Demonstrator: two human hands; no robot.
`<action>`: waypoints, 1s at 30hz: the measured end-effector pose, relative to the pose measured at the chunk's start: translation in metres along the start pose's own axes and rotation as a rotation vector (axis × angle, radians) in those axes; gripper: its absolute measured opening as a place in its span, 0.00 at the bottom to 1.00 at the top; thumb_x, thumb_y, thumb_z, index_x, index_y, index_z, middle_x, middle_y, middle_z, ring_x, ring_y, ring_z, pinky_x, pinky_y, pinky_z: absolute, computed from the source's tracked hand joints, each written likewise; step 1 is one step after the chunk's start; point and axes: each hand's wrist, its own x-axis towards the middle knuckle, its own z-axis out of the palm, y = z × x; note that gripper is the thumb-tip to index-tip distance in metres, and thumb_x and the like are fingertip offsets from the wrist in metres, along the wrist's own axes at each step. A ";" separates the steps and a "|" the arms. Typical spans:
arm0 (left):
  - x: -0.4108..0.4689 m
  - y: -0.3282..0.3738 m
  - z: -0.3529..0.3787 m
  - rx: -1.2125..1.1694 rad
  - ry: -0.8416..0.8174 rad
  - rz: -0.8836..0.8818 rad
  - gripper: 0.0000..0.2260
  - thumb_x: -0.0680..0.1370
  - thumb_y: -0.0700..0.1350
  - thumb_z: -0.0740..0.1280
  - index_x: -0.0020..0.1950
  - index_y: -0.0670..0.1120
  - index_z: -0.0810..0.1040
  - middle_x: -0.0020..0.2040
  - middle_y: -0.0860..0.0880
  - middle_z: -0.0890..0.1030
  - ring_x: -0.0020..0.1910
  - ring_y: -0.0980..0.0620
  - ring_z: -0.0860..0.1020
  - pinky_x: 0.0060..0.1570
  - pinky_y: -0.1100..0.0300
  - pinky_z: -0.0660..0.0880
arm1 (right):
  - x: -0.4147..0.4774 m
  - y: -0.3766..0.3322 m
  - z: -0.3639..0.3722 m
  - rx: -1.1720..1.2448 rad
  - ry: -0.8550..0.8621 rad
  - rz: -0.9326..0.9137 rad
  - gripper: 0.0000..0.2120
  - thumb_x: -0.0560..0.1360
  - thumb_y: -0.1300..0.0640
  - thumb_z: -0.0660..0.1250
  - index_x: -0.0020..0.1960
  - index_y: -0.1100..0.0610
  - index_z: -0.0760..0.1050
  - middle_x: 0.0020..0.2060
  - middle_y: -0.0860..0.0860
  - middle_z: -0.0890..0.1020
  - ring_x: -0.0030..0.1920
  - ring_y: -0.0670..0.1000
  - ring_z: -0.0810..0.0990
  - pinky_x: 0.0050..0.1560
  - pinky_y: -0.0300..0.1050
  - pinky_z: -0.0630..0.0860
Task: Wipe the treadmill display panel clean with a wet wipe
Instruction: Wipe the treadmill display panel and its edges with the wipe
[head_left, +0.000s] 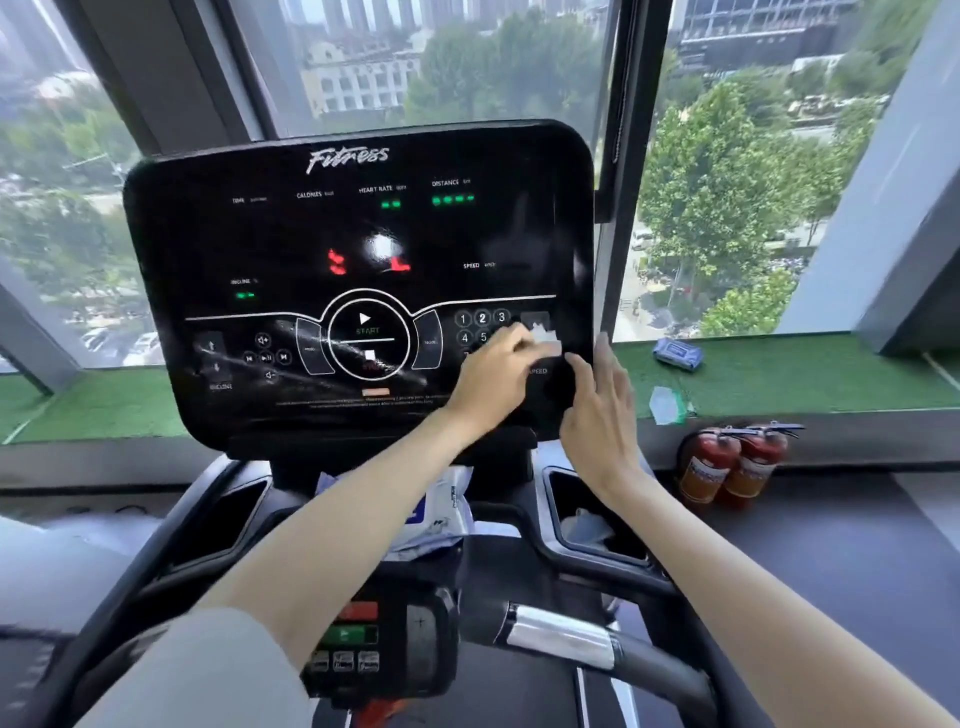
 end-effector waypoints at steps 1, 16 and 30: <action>-0.014 0.007 0.007 0.021 -0.151 0.103 0.20 0.73 0.31 0.63 0.57 0.51 0.80 0.48 0.47 0.75 0.51 0.49 0.74 0.36 0.54 0.74 | -0.005 0.000 -0.002 0.004 0.008 0.045 0.28 0.67 0.73 0.60 0.66 0.62 0.66 0.72 0.64 0.58 0.71 0.63 0.59 0.70 0.56 0.58; -0.007 -0.019 -0.034 -0.087 0.208 -0.392 0.13 0.75 0.35 0.61 0.54 0.46 0.80 0.50 0.45 0.74 0.46 0.45 0.77 0.42 0.53 0.74 | -0.036 -0.004 -0.006 0.081 -0.042 0.377 0.23 0.71 0.71 0.59 0.65 0.61 0.66 0.64 0.59 0.69 0.65 0.59 0.65 0.63 0.50 0.64; -0.033 0.064 0.044 -0.251 -0.308 -0.081 0.13 0.74 0.33 0.61 0.52 0.45 0.80 0.42 0.49 0.69 0.37 0.48 0.72 0.35 0.57 0.71 | -0.036 0.040 -0.021 0.227 0.017 0.431 0.20 0.71 0.71 0.59 0.62 0.63 0.71 0.60 0.59 0.75 0.62 0.57 0.69 0.62 0.48 0.66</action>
